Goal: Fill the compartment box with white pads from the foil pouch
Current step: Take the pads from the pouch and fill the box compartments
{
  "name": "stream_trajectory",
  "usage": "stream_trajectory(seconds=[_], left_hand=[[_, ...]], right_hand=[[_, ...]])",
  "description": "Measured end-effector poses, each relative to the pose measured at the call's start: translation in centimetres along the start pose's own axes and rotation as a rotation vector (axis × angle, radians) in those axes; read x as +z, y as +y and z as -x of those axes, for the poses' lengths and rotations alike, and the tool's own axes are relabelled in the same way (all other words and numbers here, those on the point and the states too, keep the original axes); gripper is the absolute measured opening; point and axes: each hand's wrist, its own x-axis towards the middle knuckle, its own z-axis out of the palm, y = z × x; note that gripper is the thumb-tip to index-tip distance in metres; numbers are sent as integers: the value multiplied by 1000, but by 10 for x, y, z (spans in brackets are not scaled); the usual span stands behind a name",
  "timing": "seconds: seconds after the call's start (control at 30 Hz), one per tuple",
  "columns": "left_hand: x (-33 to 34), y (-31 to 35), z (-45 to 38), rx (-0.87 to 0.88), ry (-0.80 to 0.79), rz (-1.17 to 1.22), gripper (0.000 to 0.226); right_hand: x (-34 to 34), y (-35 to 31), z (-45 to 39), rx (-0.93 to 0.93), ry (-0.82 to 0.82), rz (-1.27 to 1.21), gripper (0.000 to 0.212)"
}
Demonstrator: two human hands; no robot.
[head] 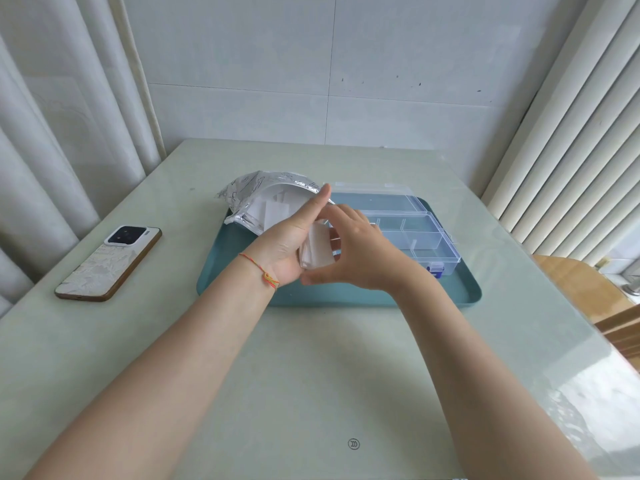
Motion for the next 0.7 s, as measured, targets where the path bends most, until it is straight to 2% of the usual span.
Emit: stream_trajectory(seconds=[0.07, 0.2, 0.27, 0.37, 0.53, 0.7], left_hand=[[0, 2, 0, -19, 9, 17, 54], [-2, 0, -4, 5, 118, 9, 41], [-2, -2, -5, 36, 94, -24, 39], [0, -1, -2, 66, 42, -87, 37], [3, -3, 2, 108, 14, -149, 22], [6, -4, 6, 107, -93, -198, 27]], right_hand=[[0, -1, 0, -4, 37, 40, 86], [-4, -2, 2, -11, 25, 52, 99], [-4, -2, 3, -20, -16, 76, 95], [-2, -1, 2, 6, 10, 94, 80], [-3, -2, 1, 40, -1, 76, 95], [-1, -3, -1, 61, 73, 62, 81]])
